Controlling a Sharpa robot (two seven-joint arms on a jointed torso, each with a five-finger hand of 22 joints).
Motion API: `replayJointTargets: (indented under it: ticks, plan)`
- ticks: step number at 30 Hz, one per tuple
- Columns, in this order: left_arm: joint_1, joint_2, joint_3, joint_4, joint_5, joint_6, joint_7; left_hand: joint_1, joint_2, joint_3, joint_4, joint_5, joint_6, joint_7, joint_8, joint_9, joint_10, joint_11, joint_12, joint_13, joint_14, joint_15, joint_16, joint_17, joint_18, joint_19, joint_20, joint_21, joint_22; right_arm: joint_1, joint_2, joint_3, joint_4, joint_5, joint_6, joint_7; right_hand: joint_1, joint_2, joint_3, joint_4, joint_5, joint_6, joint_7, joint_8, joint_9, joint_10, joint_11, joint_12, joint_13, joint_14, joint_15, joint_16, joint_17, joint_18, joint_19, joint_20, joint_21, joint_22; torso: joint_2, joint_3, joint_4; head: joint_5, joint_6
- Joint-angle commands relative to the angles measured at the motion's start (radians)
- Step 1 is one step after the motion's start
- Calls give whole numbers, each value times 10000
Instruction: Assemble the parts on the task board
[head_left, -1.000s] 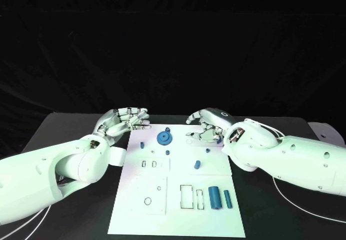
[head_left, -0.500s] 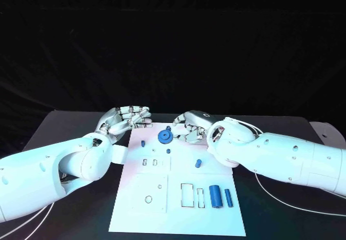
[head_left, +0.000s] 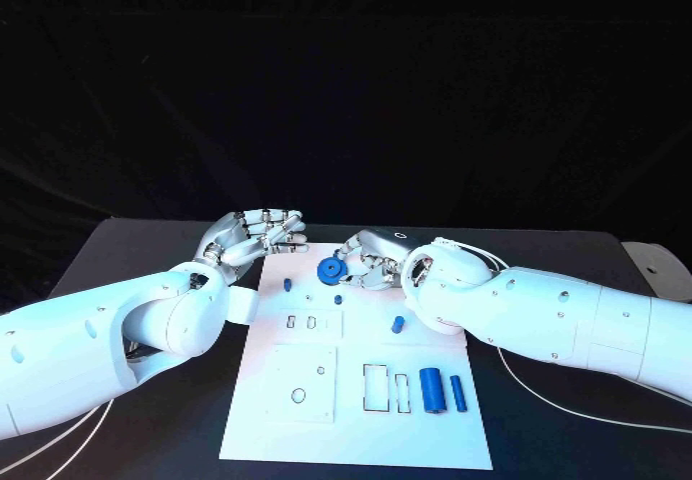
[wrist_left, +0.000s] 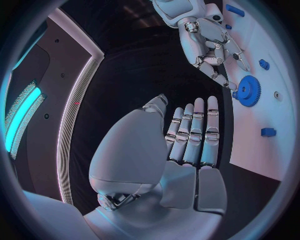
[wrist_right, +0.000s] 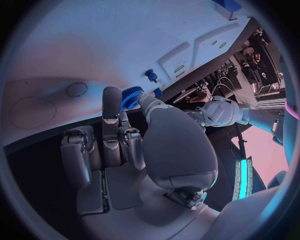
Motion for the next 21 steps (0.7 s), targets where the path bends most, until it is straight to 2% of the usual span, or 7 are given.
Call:
replayJointTargets:
  ticks: [1, 13, 21]
  plan:
    - [12, 23, 9, 10, -38, 156, 56, 46, -58, 64, -20, -69, 26, 195, -61, -10, 74, -8, -22, -11, -9, -3, -35, 9, 145, 79, -7, -65, -16, -17, 64, -3, -70, -69, 304, -121, 18, 63, 41, 2, 38, -80, 2, -47, -13, 1057, -62, 46, 2635, -6, -81, 16, -17, -69, 1063, -88, 44, 2631, 3, 2, -18, 24, -25]
    - [12, 26, 9, 3, -38, 150, 55, 46, -58, 64, -20, -69, 26, 195, -61, -10, 74, -8, -22, -11, -9, -3, -35, 9, 145, 79, -7, -65, -16, -48, 186, -21, -185, -66, 529, -124, -66, 72, 33, 60, -7, 64, -7, -29, 20, 1057, -63, 46, 2635, -3, -88, 13, -20, -69, 1063, -106, 44, 2631, -5, 10, -29, 58, -45]
    - [12, 12, 9, -6, -38, 143, 54, 50, -66, 88, -22, -69, 29, 198, -65, -13, 82, -6, -39, -11, -10, -2, -47, 18, 144, 81, -7, -72, -23, -52, -126, -24, 162, -331, -521, -62, -100, 54, 29, 79, -18, 169, -11, 2, 21, 1057, -50, 46, 2635, 0, -88, 10, -24, -69, 1063, -114, 44, 2631, -4, 20, -39, 77, -20]
